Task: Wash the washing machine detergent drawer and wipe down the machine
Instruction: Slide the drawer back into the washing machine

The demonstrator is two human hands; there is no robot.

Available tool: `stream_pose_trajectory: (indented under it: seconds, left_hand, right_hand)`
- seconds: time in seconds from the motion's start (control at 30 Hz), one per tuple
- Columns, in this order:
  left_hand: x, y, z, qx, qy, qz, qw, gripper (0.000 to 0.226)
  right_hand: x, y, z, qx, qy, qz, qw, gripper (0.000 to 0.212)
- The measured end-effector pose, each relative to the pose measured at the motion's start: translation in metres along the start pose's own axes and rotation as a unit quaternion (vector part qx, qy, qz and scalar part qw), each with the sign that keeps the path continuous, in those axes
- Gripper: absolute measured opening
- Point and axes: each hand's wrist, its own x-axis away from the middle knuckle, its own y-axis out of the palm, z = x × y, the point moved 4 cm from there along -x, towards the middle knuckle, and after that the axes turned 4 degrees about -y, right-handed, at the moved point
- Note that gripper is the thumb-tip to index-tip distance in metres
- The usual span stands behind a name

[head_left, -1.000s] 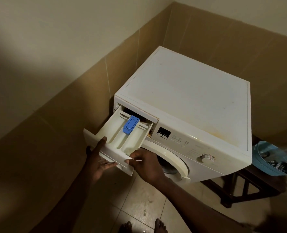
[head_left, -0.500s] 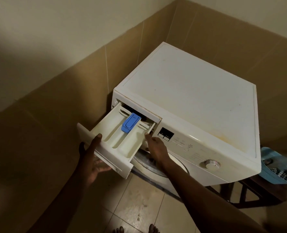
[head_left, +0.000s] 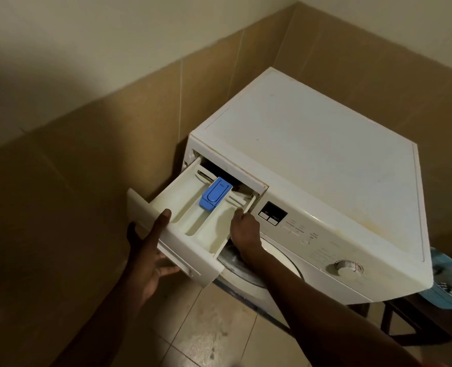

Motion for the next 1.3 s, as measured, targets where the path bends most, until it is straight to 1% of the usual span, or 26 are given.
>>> stream_pose_trajectory:
  seconds: [0.07, 0.17, 0.2, 0.3, 0.33, 0.43, 0.47, 0.53, 0.6, 0.7, 0.8, 0.97, 1.07, 1.13, 1.3]
  left_hand:
    - [-0.001, -0.002, -0.004, 0.006, 0.003, 0.001, 1.0, 0.105]
    - [-0.002, -0.005, -0.008, 0.015, 0.005, -0.001, 1.0, 0.095]
    - [-0.002, -0.005, -0.008, 0.016, 0.004, -0.003, 1.0, 0.096]
    - [-0.002, -0.004, -0.008, 0.017, 0.004, -0.003, 1.0, 0.112]
    - [-0.003, -0.004, -0.007, 0.017, 0.007, -0.002, 1.0, 0.112]
    - [-0.006, -0.008, -0.005, 0.019, 0.016, -0.002, 1.0, 0.101]
    - [-0.008, -0.009, -0.004, 0.019, 0.016, -0.002, 1.0, 0.101]
    - [-0.009, -0.011, -0.004, 0.018, 0.017, 0.0, 1.0, 0.103]
    - [-0.008, -0.009, -0.004, 0.016, 0.021, 0.004, 1.0, 0.104]
    - [-0.006, -0.005, -0.009, 0.017, 0.019, 0.012, 1.0, 0.118]
    - [-0.005, -0.002, -0.015, 0.008, 0.015, 0.018, 1.0, 0.119]
    - [-0.005, 0.002, -0.017, -0.018, 0.023, 0.035, 0.999, 0.123]
    - [-0.005, 0.002, -0.016, -0.036, 0.039, 0.037, 0.998, 0.123]
    - [-0.005, 0.001, -0.017, -0.03, 0.043, 0.03, 0.998, 0.122]
    - [-0.007, -0.01, -0.011, -0.013, 0.052, 0.01, 0.998, 0.105]
  right_hand:
    - [0.002, -0.002, -0.002, 0.021, -0.017, 0.003, 1.0, 0.042]
    - [0.003, -0.003, -0.008, 0.039, -0.046, 0.0, 0.998, 0.048]
    - [0.003, -0.003, -0.009, 0.039, -0.047, -0.005, 0.998, 0.049]
    - [0.001, -0.003, -0.01, 0.035, -0.037, -0.022, 0.998, 0.047]
    - [0.0, -0.002, -0.009, 0.032, -0.038, -0.025, 0.998, 0.046]
    - [-0.003, 0.0, -0.008, 0.026, -0.044, -0.026, 0.998, 0.043]
    - [-0.003, 0.002, -0.009, 0.025, -0.048, -0.023, 0.998, 0.044]
    - [-0.003, 0.005, -0.012, 0.016, -0.054, -0.025, 0.998, 0.046]
    - [-0.005, 0.008, -0.013, 0.012, -0.043, -0.034, 0.998, 0.047]
    - [-0.009, 0.005, -0.012, 0.02, -0.022, -0.03, 0.999, 0.044]
    - [-0.011, 0.0, -0.01, 0.015, -0.017, -0.032, 0.999, 0.038]
    - [-0.01, -0.001, -0.006, -0.006, -0.011, -0.039, 0.999, 0.037]
    - [-0.01, 0.0, -0.007, 0.006, -0.02, -0.027, 0.999, 0.032]
    - [-0.009, 0.001, -0.007, 0.011, -0.025, -0.024, 0.999, 0.034]
    - [-0.004, 0.004, -0.001, 0.037, -0.04, -0.021, 0.998, 0.042]
